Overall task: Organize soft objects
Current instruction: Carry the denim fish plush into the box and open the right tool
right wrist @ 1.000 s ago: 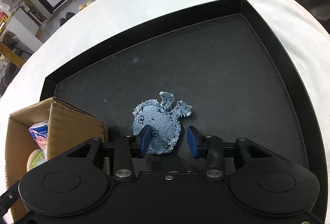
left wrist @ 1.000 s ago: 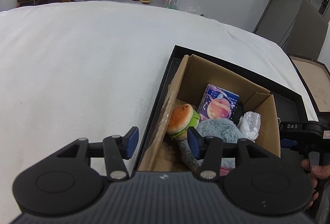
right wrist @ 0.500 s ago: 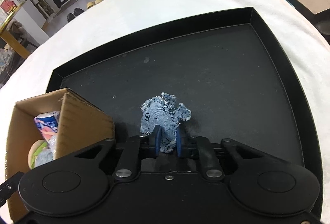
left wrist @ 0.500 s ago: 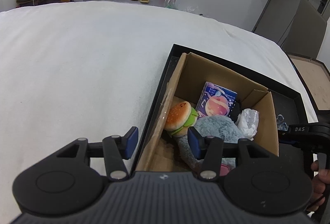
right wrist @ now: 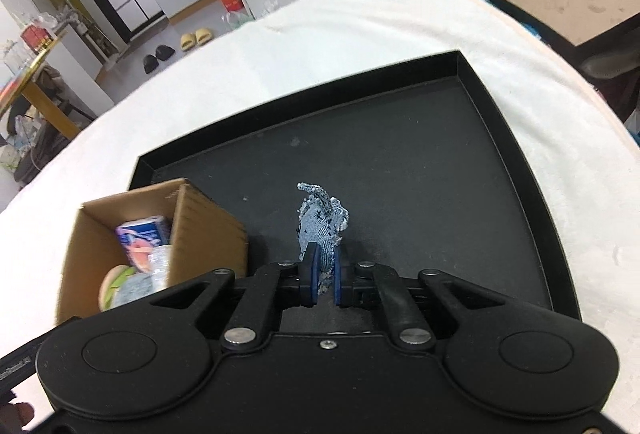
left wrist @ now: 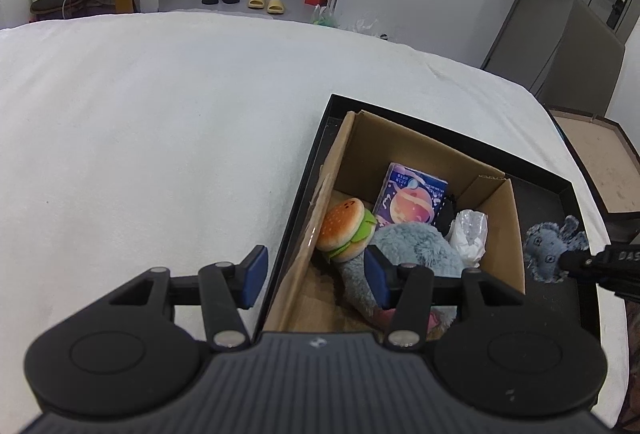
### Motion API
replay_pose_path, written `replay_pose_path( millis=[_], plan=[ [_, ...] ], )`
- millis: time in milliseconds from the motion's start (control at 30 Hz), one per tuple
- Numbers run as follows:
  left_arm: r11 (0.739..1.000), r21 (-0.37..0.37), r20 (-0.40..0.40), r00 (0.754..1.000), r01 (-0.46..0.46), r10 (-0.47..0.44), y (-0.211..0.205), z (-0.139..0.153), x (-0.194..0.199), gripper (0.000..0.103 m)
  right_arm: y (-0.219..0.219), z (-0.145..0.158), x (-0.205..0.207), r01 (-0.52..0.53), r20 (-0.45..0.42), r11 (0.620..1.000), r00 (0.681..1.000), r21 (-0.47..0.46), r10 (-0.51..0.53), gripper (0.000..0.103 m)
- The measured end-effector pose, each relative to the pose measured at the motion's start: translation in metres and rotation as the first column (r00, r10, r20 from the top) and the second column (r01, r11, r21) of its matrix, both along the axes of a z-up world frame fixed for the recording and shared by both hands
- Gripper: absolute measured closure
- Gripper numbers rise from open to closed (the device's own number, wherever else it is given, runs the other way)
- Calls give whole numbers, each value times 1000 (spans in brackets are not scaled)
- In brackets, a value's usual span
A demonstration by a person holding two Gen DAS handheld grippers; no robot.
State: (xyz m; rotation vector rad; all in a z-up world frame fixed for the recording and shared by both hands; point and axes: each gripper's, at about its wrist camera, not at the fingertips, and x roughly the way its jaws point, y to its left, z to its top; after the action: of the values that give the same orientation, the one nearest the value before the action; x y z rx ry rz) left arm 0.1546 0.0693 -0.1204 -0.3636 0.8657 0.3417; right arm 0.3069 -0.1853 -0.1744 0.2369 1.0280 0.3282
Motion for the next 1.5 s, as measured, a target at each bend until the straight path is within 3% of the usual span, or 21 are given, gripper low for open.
replay_pose_path(
  millis=[500,833,1000,1233,1333,1400,1500],
  plan=[
    [998,-31,-22,998,51,-52,0,0,-12,52,13,54,-38,-34,71,997,997,75,29,96],
    [997,-49,-15,998,63,-64,9,-4,-21,56,34,66,-56,-89,70,989,994,114,81,96],
    [996,-67,-7,998,64,-64,14,-7,-21,66,49,67,-58,-130,56,984,991,122,124,96],
    [992,-99,-19,997,76,-78,19,-16,-19,88,66,64,-61,-168,21,977,986,134,167,96],
    [992,-106,-20,997,67,-69,22,-17,-19,88,74,61,-63,-200,-1,968,979,149,203,95],
    [992,-103,-20,997,65,-68,21,-18,-18,88,82,55,-63,-242,-48,956,966,163,253,90],
    [993,-102,-19,997,66,-69,21,-18,-19,88,86,49,-63,-226,-61,967,970,119,235,79]
  ],
)
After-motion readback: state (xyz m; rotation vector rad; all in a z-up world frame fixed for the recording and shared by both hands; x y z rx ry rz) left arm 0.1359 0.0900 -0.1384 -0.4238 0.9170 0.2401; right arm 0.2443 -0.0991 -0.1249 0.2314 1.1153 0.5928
